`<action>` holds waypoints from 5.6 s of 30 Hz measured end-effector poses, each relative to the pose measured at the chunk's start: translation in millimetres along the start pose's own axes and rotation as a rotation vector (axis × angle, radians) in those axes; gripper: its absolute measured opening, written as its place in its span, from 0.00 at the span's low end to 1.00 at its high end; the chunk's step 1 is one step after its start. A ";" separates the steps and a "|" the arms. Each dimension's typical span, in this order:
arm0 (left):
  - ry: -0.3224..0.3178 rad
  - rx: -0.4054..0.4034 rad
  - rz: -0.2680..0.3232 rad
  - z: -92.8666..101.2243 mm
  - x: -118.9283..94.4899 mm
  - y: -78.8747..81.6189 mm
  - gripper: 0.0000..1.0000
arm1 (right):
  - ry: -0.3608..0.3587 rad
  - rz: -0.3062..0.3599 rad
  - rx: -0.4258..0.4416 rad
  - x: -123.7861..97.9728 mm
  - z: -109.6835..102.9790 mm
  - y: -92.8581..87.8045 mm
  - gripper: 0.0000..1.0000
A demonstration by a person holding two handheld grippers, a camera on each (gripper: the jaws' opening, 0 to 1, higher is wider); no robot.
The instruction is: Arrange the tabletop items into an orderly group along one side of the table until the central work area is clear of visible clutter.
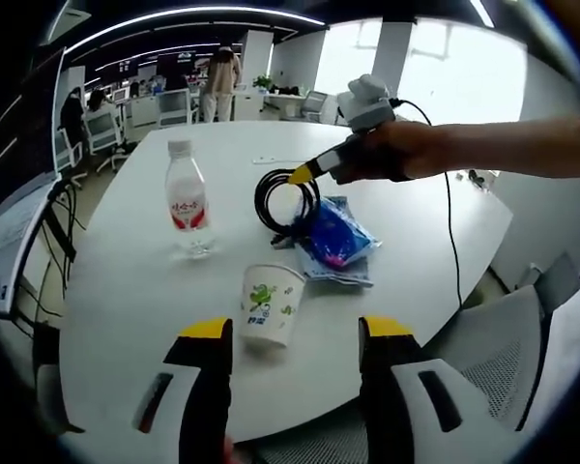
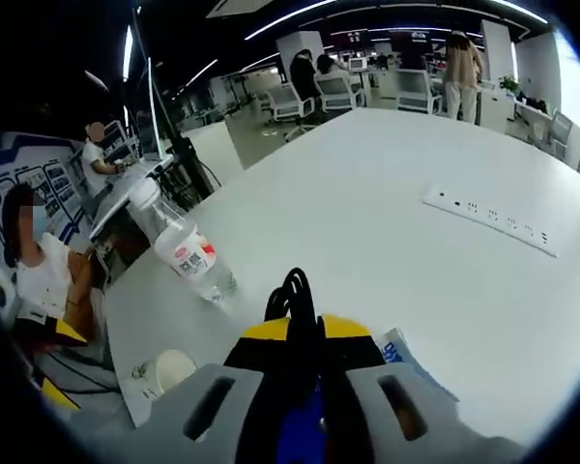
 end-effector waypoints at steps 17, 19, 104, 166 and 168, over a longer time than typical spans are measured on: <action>-0.022 0.016 -0.002 1.9 -0.8 1.5 0.52 | -0.063 0.119 0.059 -48.1 10.6 18.5 0.07; -0.023 0.019 -0.005 1.8 -1.1 2.0 0.52 | -0.073 0.133 0.065 -52.7 12.7 20.3 0.07; -0.099 0.073 -0.054 29.3 31.0 17.7 0.52 | -0.247 0.006 0.318 -147.5 109.8 -158.2 0.05; -0.085 0.050 -0.035 24.7 25.1 15.3 0.52 | -0.268 -0.071 0.341 -150.1 110.1 -182.1 0.02; -0.083 0.050 -0.033 25.0 24.3 15.3 0.52 | -0.270 -0.072 0.339 -150.4 110.2 -182.5 0.02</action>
Point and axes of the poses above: the point that each gripper's makers call its tool centre point, and the gripper's own axes: x roughly forward along the fingers, z roughly to its right, y roughly out of its top, the point moved 1 cm from there along -x, roughly backward along the fingers, and after that the axes turned 2 degrees about -z, right-handed, at the moved point
